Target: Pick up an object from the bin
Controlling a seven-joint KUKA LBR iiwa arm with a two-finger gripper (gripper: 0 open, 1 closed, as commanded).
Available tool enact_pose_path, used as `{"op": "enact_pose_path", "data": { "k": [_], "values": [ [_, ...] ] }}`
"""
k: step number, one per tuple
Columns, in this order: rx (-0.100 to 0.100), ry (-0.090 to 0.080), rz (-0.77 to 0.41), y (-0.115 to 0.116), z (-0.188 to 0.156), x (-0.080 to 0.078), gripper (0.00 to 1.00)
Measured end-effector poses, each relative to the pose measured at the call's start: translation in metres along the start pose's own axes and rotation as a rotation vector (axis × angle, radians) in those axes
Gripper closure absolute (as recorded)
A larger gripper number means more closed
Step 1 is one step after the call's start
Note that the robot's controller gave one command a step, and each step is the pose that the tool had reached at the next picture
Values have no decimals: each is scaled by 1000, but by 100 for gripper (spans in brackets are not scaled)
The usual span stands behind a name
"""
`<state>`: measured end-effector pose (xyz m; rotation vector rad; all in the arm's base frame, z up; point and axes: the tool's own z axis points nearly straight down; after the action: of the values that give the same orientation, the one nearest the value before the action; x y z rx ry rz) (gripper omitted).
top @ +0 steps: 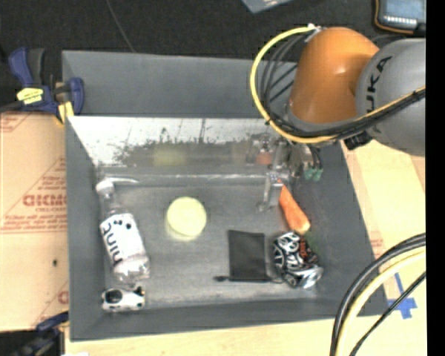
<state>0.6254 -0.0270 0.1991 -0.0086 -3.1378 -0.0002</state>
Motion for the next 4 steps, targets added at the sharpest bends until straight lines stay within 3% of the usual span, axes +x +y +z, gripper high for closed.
{"op": "enact_pose_path", "data": {
  "k": [1,2,3,4],
  "values": [
    [1,-9,0,0,-5,-2,0],
    [1,-9,-124,9,40,18,0],
    [2,-7,-442,20,51,44,0],
    [2,-11,-463,20,67,47,0]
  ]
}}
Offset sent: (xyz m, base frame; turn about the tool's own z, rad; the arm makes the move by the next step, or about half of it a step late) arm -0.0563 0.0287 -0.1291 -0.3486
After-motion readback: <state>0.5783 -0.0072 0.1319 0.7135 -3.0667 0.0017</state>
